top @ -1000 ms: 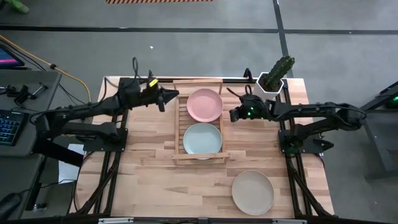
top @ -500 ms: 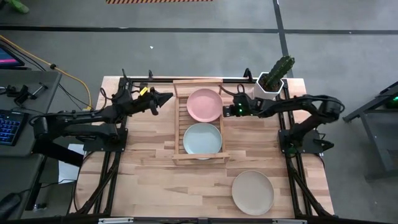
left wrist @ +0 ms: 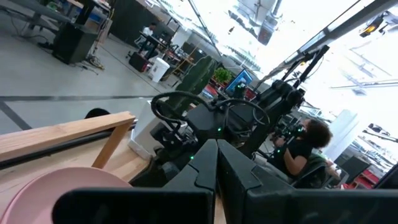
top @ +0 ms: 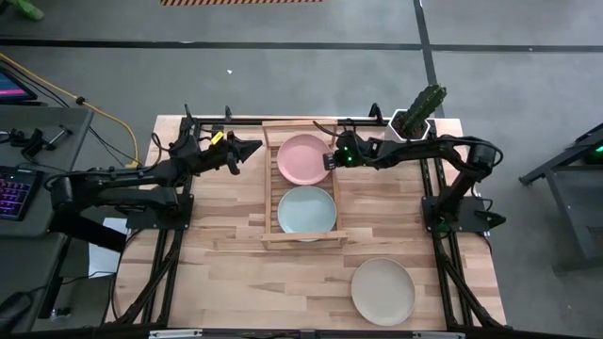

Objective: Place and stack plates onto a shelf
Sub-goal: Adjust the stacked pink plate on the shelf, then stack the white plate on top of the blue plate on the shelf

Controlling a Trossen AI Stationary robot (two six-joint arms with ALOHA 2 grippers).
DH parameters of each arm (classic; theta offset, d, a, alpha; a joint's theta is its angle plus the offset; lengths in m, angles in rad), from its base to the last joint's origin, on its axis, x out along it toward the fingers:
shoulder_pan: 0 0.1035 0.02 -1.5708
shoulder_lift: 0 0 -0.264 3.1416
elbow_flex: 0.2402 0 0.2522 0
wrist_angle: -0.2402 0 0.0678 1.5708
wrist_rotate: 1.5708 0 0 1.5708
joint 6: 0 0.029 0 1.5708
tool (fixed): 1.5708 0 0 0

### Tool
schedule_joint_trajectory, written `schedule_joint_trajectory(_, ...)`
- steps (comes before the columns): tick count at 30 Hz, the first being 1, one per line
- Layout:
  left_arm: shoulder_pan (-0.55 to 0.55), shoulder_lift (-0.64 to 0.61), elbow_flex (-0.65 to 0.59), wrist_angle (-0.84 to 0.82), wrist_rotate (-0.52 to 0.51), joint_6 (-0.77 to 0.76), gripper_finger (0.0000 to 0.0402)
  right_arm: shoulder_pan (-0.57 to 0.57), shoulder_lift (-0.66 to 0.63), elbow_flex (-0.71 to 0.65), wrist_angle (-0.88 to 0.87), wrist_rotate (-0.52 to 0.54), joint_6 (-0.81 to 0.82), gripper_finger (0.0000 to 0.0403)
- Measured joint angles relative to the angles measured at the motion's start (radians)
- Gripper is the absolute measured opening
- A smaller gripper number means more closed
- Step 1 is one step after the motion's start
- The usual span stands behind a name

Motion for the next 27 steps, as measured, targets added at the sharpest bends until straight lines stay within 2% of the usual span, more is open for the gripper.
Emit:
schedule_joint_trajectory(9,0.0,0.0,0.0,-0.001,0.0,0.0,0.0,-0.019,-0.067,0.021,-0.211,-0.031,-0.158,0.0)
schedule_joint_trajectory(16,0.001,0.0,0.0,-0.004,0.0,0.001,0.0,0.024,-0.279,0.016,-0.38,-0.15,-0.44,0.0)
schedule_joint_trajectory(20,0.001,0.0,0.0,-0.008,-0.016,0.001,0.0,0.077,-0.458,-0.079,-0.314,-0.231,-0.466,0.0)
schedule_joint_trajectory(27,0.002,0.0,0.0,-0.009,-0.018,0.001,0.0,0.183,-0.78,-0.342,0.071,-0.323,-0.24,0.0)
